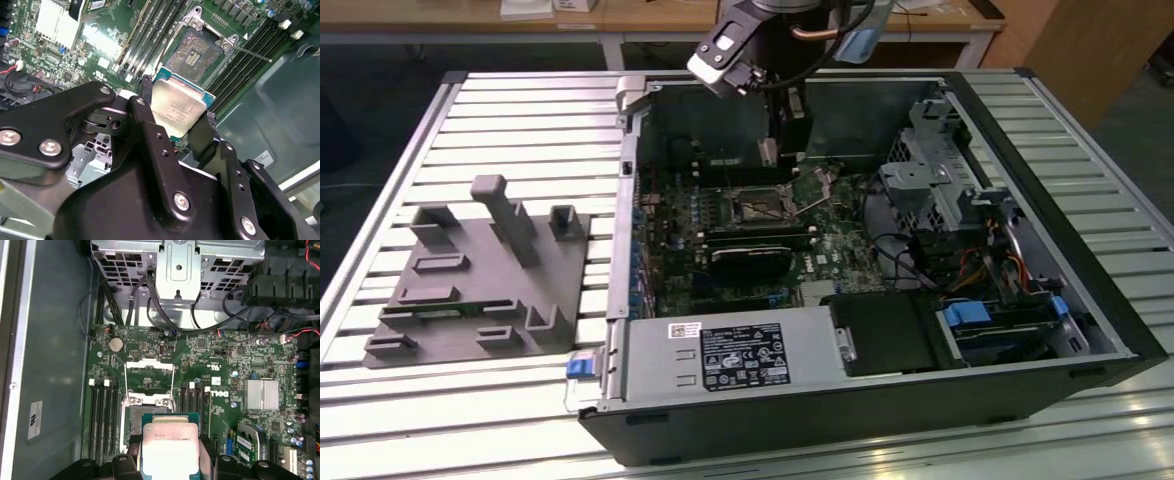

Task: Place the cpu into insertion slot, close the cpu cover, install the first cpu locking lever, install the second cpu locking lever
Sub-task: 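Place the cpu into insertion slot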

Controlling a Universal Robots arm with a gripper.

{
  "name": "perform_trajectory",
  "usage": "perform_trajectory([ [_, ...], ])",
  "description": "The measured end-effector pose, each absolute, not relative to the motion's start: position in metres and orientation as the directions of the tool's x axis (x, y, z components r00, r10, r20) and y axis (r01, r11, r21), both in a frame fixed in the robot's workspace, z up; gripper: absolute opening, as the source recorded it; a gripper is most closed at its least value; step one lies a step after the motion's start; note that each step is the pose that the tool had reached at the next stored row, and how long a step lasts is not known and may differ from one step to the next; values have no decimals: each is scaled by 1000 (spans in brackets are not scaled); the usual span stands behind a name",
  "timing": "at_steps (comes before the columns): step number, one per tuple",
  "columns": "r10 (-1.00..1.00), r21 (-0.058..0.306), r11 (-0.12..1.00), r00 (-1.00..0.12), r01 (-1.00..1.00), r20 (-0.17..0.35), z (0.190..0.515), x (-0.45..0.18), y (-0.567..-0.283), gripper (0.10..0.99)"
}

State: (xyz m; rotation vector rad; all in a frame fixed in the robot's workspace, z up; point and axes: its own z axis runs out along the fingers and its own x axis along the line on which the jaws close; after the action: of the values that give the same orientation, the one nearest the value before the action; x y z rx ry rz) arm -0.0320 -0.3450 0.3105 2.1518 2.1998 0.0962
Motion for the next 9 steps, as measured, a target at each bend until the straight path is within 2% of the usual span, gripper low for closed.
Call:
perform_trajectory([
  [9, 1000, 88, -3, 3, 996, -1, 294, -32, -344, 541],
])
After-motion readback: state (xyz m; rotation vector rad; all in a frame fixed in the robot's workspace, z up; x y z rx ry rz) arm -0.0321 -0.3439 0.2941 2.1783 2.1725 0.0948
